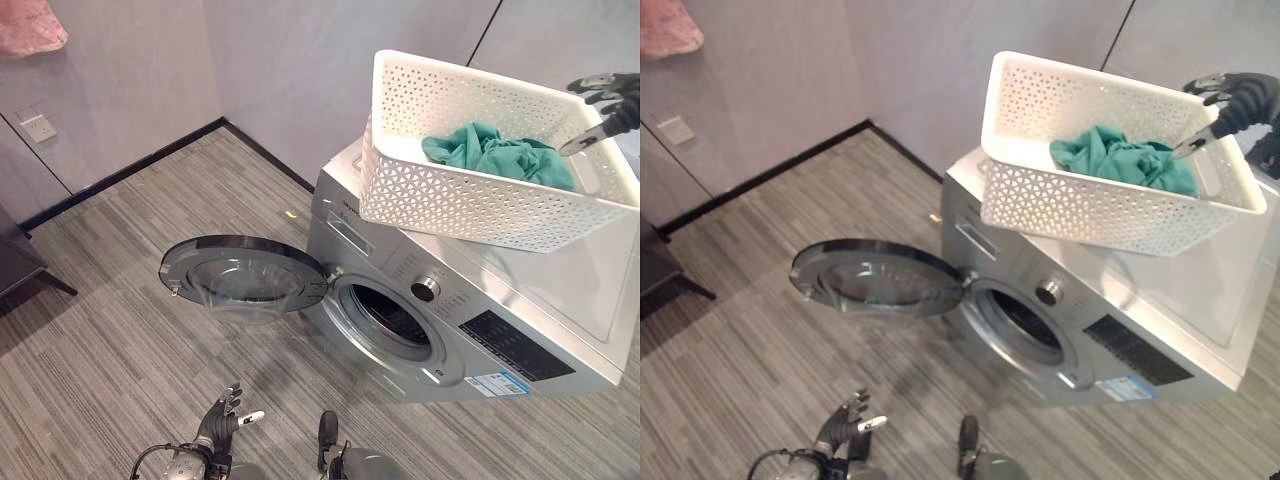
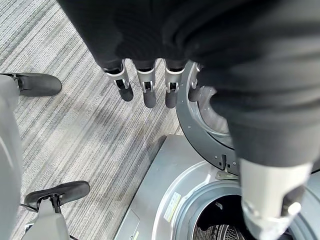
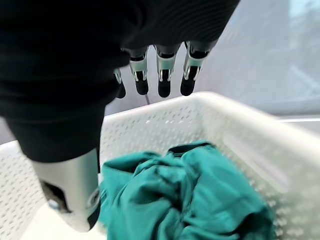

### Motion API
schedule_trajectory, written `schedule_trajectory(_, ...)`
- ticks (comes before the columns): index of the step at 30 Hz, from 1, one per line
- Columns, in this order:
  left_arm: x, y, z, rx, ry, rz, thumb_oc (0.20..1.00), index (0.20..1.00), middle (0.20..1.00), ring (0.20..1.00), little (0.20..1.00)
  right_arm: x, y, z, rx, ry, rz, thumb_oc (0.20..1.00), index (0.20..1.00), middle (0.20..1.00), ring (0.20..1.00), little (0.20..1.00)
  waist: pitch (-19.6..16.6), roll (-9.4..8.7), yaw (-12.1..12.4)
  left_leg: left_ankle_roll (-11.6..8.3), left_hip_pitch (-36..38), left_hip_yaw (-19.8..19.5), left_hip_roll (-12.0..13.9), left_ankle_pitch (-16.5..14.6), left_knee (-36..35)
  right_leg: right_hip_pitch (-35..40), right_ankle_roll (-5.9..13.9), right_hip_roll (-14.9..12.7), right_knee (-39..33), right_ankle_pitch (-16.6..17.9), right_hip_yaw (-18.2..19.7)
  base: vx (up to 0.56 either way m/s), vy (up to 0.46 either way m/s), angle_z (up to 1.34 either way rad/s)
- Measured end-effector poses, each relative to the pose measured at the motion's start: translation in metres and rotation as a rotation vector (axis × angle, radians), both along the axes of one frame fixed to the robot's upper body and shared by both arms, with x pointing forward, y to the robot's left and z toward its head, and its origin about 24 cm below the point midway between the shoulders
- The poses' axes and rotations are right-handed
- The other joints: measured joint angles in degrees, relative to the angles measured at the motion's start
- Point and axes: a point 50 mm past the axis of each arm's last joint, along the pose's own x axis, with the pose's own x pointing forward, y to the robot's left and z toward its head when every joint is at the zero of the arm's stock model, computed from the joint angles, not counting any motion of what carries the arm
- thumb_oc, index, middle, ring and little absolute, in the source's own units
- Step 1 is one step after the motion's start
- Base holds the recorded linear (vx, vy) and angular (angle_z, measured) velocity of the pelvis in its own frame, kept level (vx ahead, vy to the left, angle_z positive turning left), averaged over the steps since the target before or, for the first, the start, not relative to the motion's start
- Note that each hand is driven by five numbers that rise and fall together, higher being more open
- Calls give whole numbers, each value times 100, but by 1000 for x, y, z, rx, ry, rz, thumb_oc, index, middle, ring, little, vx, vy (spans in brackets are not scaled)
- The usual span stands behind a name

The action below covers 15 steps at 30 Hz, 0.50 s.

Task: Grab the laundry basket,head to the washer,open it,put in the laundry and shut it.

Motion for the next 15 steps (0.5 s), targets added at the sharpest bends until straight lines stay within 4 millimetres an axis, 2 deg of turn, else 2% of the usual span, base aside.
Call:
schedule_trajectory(2,2,-1,1,-2,-5,-3,1000,1000,1000,1000,1000,6,6,-10,1,28,15,1000,1000,1000,1000,1000,41,55,17,-55,-86,-1,8,87,-8,-21,-51,-33,-53,-31,-99,-21,-32,22)
schedule_trajectory(7,4,-2,3,-6,-19,-9,1000,1000,1000,1000,1000,13,25,-14,-33,47,80,1000,1000,1000,1000,1000,155,207,138,-70,-283,3,54,103,-10,-223,-86,24,68,-56,-142,-7,-24,9)
schedule_trajectory(9,4,-2,3,-6,-17,-10,1000,1000,1000,1000,1000,15,32,-18,-46,64,110,1000,1000,1000,1000,1000,231,176,204,-70,-292,3,59,103,-9,-240,-88,34,139,-58,-152,-6,-10,3)
schedule_trajectory(15,5,1,5,2,-24,-15,1000,1000,1000,1000,1000,14,28,-24,-104,118,91,1000,1000,1000,1000,1000,276,115,271,-70,-403,-6,60,104,-8,-305,-104,22,197,-97,-270,-11,-5,10)
